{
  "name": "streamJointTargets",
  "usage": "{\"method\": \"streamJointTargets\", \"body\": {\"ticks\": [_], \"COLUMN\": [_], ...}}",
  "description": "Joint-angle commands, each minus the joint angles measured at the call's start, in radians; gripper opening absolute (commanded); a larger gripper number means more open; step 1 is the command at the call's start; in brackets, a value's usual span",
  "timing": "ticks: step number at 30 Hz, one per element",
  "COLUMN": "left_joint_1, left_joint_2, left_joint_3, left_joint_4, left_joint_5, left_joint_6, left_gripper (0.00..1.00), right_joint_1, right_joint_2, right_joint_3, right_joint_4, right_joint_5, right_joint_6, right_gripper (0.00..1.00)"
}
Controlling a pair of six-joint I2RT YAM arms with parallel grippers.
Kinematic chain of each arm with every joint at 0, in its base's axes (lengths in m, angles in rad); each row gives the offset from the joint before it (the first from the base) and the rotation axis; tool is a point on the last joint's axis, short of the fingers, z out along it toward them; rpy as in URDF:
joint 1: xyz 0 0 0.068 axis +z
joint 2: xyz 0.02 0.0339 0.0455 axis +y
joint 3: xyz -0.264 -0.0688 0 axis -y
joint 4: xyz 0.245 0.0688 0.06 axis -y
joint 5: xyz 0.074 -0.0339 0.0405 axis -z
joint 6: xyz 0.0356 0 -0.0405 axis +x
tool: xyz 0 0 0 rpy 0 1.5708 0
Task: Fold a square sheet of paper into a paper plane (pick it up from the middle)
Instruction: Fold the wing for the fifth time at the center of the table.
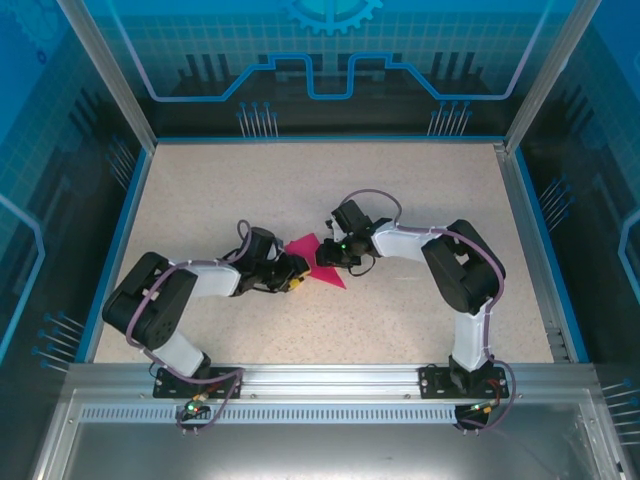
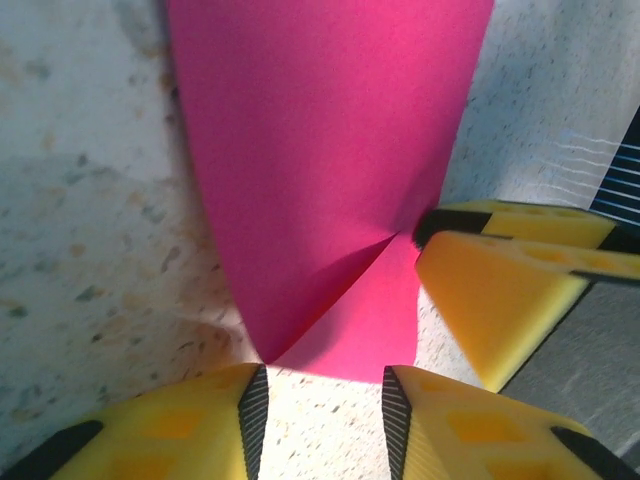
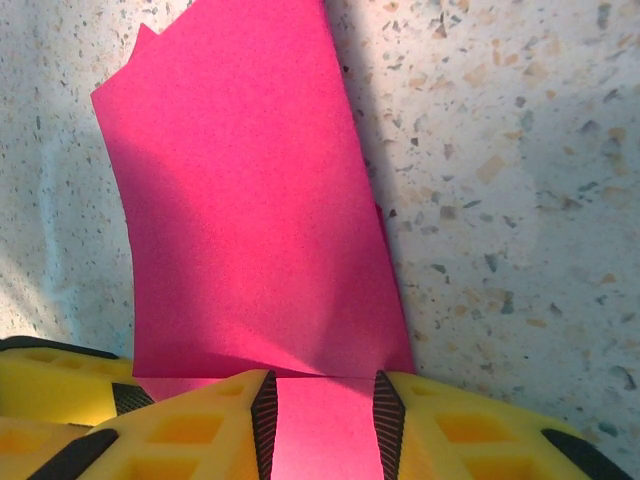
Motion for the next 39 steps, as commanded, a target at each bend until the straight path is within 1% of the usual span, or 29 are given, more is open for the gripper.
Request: {"method": "streamJointTargets", "body": {"ticks": [1,5,8,10,13,15,17,19,20,22,24,27,30,33,35,37,39], "left_joint_1": [-0.006,-0.005,-0.005,-0.005,-0.005,-0.006,-0.006,-0.006,-0.006,-0.006,-0.008,-0.010,-0.012,-0.012,-0.014,-0.015,-0.015], "left_joint_2": [0.008,0.022,0.037,0.045,0.052,0.051,0.045,0.037,0.032,0.020,0.006,-0.014,-0.031,-0.045,-0.053,-0.059,-0.061], "left_joint_3": [0.048,0.067,0.068,0.068,0.063,0.060,0.060,0.066,0.070,0.074,0.078,0.092,0.114,0.137,0.148,0.164,0.176], "left_joint_4": [-0.016,-0.038,-0.026,-0.010,0.019,0.018,0.002,-0.030,-0.052,-0.080,-0.100,-0.153,-0.215,-0.266,-0.289,-0.319,-0.339], "left_joint_5": [-0.025,-0.034,-0.033,-0.033,-0.027,-0.028,-0.034,-0.039,-0.045,-0.049,-0.052,-0.055,-0.056,-0.054,-0.051,-0.055,-0.054], "left_joint_6": [0.025,0.034,0.025,0.010,-0.014,-0.020,-0.022,-0.021,-0.022,-0.032,-0.050,-0.069,-0.070,-0.074,-0.081,-0.081,-0.083], "left_gripper": [0.36,0.36,0.36,0.34,0.25,0.18,0.10,0.04,0.02,0.01,0.01,0.02,0.02,0.02,0.02,0.02,0.02], "right_joint_1": [-0.010,-0.010,-0.011,-0.012,-0.013,-0.014,-0.017,-0.016,-0.017,-0.016,-0.017,-0.010,0.019,0.073,0.116,0.157,0.187], "right_joint_2": [0.021,0.024,0.024,0.025,0.024,0.012,-0.026,-0.072,-0.098,-0.149,-0.206,-0.292,-0.368,-0.412,-0.421,-0.416,-0.400], "right_joint_3": [-0.026,-0.031,-0.030,-0.032,-0.035,-0.045,-0.065,-0.069,-0.068,-0.090,-0.149,-0.269,-0.387,-0.434,-0.464,-0.511,-0.528], "right_joint_4": [0.005,0.009,0.010,0.010,0.013,0.034,0.082,0.097,0.099,0.125,0.188,0.303,0.397,0.448,0.515,0.609,0.665], "right_joint_5": [-0.009,-0.008,-0.012,-0.012,-0.009,-0.025,-0.044,-0.028,-0.014,0.018,0.055,0.094,0.151,0.213,0.260,0.267,0.273], "right_joint_6": [0.010,0.012,0.010,0.009,0.003,-0.014,-0.037,-0.071,-0.093,-0.136,-0.185,-0.285,-0.408,-0.544,-0.621,-0.721,-0.775], "right_gripper": [0.34,0.34,0.34,0.34,0.35,0.35,0.37,0.40,0.41,0.48,0.58,0.67,0.69,0.67,0.67,0.65,0.65]}}
